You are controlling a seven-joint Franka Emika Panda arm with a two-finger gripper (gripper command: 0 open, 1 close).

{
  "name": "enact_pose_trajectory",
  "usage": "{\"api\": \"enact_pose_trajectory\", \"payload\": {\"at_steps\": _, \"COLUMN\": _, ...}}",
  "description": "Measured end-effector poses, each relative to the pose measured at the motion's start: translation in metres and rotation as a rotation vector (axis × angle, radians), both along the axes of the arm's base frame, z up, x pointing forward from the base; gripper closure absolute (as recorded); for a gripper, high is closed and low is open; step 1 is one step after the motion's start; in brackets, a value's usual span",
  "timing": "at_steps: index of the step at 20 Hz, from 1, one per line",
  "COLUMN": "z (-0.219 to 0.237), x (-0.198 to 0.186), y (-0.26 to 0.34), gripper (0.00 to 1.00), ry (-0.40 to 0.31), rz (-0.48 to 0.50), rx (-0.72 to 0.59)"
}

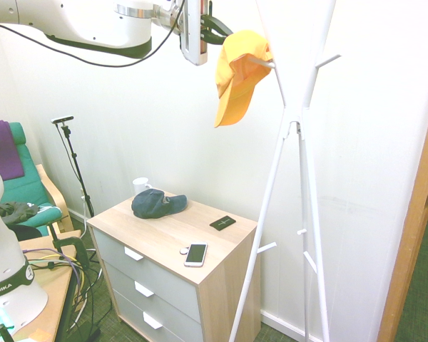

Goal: Hang the cap

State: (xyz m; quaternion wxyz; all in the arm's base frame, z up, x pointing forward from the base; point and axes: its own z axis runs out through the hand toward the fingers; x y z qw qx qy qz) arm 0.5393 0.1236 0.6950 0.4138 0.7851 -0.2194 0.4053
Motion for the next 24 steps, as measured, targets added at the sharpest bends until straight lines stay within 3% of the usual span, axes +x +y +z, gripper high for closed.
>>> {"api": "enact_pose_trajectory", "payload": {"at_steps": 9, "z": -0.037, "x": 0.009, "y": 0.020, "gripper": 1.00, "ry": 0.040, "rz": -0.008, "rx": 0.086}}
{"api": "enact_pose_trajectory", "payload": {"at_steps": 10, "z": -0.040, "x": 0.011, "y": 0.022, "gripper": 0.00, "ry": 0.044, "rz": -0.010, "rx": 0.096}}
{"api": "enact_pose_trajectory", "payload": {"at_steps": 24, "z": -0.049, "x": 0.013, "y": 0.028, "gripper": 0.00, "ry": 0.044, "rz": -0.018, "rx": 0.117}}
